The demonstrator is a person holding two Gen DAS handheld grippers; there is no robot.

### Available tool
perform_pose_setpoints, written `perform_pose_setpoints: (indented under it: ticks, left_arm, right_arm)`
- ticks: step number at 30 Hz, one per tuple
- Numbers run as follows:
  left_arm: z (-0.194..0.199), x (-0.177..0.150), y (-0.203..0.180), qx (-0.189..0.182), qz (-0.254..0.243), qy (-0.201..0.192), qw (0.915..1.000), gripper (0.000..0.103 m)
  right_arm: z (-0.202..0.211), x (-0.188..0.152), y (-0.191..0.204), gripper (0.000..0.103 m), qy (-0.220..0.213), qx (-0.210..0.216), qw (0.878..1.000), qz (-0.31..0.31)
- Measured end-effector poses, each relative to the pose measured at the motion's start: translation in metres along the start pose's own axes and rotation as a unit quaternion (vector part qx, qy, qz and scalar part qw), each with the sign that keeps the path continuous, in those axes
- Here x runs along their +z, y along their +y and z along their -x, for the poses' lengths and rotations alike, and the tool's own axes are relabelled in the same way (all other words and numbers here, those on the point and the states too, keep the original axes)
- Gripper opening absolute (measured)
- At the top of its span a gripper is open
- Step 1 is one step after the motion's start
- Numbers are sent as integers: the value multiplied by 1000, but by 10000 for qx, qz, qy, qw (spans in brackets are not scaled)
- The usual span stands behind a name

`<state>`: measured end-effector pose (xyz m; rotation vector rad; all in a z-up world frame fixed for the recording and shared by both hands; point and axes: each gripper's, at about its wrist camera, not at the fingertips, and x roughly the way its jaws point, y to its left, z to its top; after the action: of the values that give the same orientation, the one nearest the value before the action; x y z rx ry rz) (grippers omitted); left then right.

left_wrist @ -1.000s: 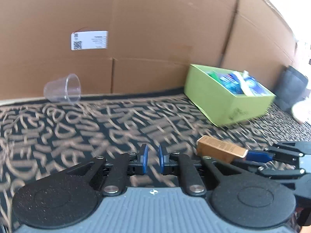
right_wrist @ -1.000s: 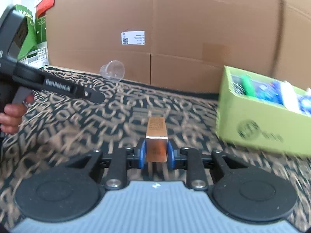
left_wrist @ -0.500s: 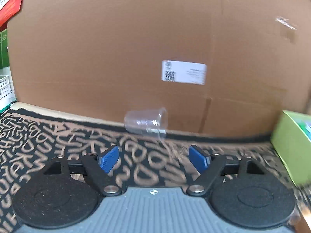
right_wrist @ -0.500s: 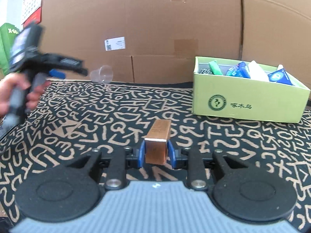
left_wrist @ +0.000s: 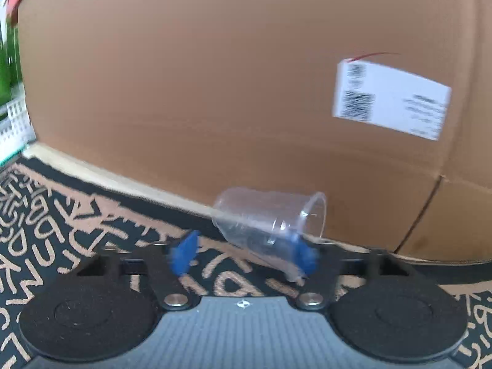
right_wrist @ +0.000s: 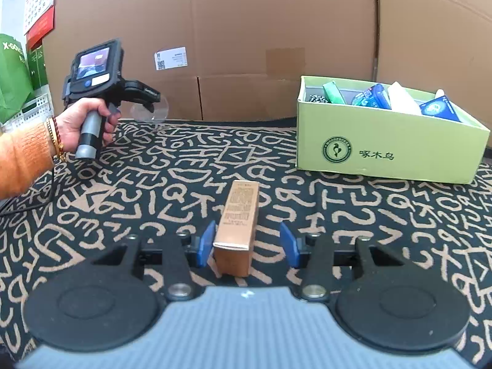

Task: Organize objects

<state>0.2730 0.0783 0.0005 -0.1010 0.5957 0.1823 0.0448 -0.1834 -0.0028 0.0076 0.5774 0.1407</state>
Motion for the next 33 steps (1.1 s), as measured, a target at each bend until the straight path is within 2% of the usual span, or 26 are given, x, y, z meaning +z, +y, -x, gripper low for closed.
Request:
perform_pose_setpoints:
  ticks: [3, 6, 7, 9, 12, 15, 17, 20, 22, 23, 24, 26, 30, 33]
  left_arm:
    - [-11, -2, 23, 51, 252, 221, 9994, 49]
    - [-14, -3, 34, 232, 198, 99, 9995, 49]
    - [-15, -2, 37, 173, 210, 97, 9996, 46]
    - [-15, 1, 41, 20, 163, 119, 9998, 11]
    - [-5, 0, 43, -309, 26, 125, 9994, 5]
    - [19, -10, 39, -802, -224, 91, 9965, 5]
    - [41, -21, 36, -1313, -316, 211, 9906, 5]
    - [77, -44, 27, -1989, -638, 412, 9771, 5]
    - [99, -62, 21, -2249, -802, 517, 9697, 11]
    - [105, -68, 20, -2407, -821, 651, 9649, 28]
    - [111, -74, 20, -2566, -793, 835, 9596, 56]
    - [124, -88, 31, -2845, -577, 1076, 9509, 78]
    - [152, -95, 44, -3118, -614, 1243, 9400, 78]
    - [170, -85, 37, -3081, -651, 1019, 9436, 84]
  right_arm:
    - [-6, 2, 3, 46, 39, 71, 10000, 21]
    - [-9, 3, 8, 46, 83, 73, 9999, 61]
    - [-9, 3, 10, 46, 85, 75, 9999, 69]
    - [-9, 3, 12, 46, 88, 65, 9999, 81]
    - [-8, 3, 14, 46, 107, 17, 9999, 78]
    - [-4, 3, 14, 46, 71, 2, 9999, 81]
    - [0, 3, 15, 46, 39, -22, 10000, 87]
    - [5, 2, 14, 47, -11, -22, 10000, 45]
    - [8, 1, 14, 49, -17, -35, 10000, 19]
    - [9, 1, 14, 49, -14, -39, 10000, 6]
    - [11, 0, 14, 49, -28, -42, 10000, -4]
    - [15, -2, 13, 49, -57, -44, 10000, -2]
    - [18, -4, 8, 53, -50, -56, 9999, -68]
    - [15, -4, 6, 53, -26, -8, 9998, -206]
